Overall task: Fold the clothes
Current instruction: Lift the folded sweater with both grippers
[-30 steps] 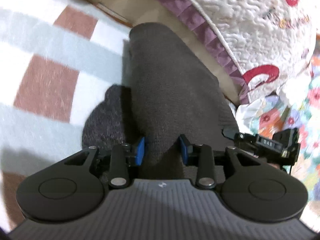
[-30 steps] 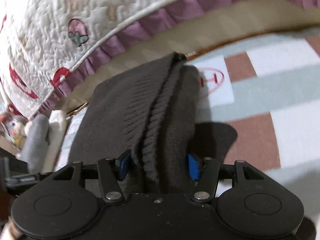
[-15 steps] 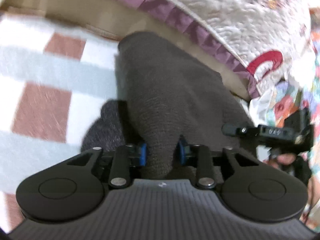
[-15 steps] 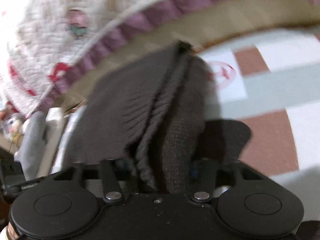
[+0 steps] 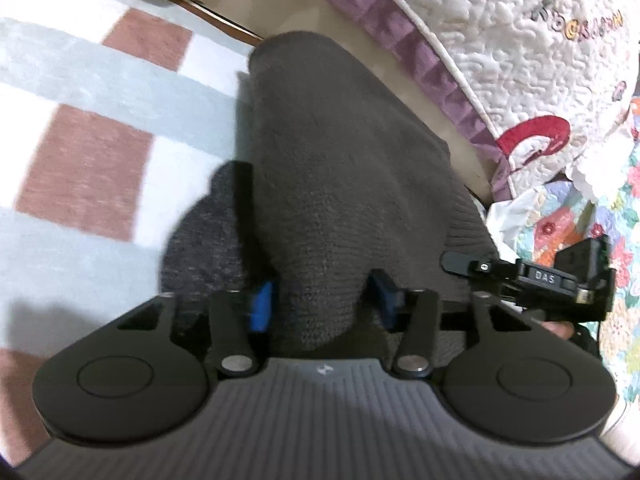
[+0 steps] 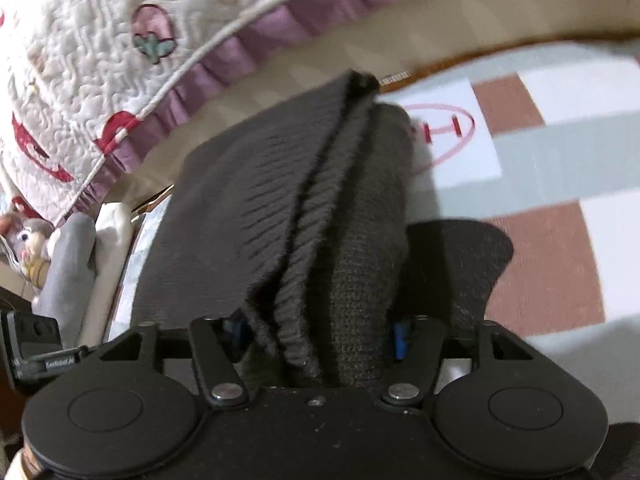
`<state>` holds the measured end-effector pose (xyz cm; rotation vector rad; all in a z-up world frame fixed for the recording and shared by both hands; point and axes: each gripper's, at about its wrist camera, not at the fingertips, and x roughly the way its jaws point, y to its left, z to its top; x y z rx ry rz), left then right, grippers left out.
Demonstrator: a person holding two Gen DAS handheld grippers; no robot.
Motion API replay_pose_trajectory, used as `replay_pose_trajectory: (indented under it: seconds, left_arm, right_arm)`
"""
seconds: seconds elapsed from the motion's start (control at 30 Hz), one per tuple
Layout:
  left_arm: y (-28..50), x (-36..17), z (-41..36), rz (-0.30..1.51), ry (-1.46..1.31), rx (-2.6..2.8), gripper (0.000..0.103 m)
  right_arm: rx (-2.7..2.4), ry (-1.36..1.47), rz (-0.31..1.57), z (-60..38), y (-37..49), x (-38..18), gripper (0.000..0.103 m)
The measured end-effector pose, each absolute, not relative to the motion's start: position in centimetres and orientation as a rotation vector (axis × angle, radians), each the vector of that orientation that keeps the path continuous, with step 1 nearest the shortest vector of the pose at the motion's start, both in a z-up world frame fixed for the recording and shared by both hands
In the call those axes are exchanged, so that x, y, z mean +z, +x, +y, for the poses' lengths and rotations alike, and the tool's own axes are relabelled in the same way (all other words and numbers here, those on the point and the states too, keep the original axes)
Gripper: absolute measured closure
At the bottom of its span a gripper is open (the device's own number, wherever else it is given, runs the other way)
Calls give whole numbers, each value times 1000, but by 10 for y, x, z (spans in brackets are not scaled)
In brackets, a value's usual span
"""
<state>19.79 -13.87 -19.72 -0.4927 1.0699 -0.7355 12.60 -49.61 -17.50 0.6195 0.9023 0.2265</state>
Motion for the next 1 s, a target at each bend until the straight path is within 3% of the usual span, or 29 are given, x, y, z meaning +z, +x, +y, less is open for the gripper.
replay_pose_trajectory:
  seconds: [0.13, 0.2, 0.33, 0.63, 1.0]
  left_arm:
    - [186, -177, -145, 982, -366, -714, 73]
    - [177, -160, -150, 930, -251, -700, 77]
    - [151, -130, -153, 830, -65, -652, 78]
    - [115, -83, -122, 686, -98, -633, 79]
    - [85, -58, -83, 725, -184, -643, 79]
  right_arm:
    - [252, 619, 858, -491, 122, -177, 53]
    - [249, 605, 821, -483, 114, -160, 56]
    - [280, 546, 780, -457, 103, -126, 58]
    - [328, 481, 663, -411, 58, -66, 58]
    - [380, 417, 689, -375, 40, -13, 59]
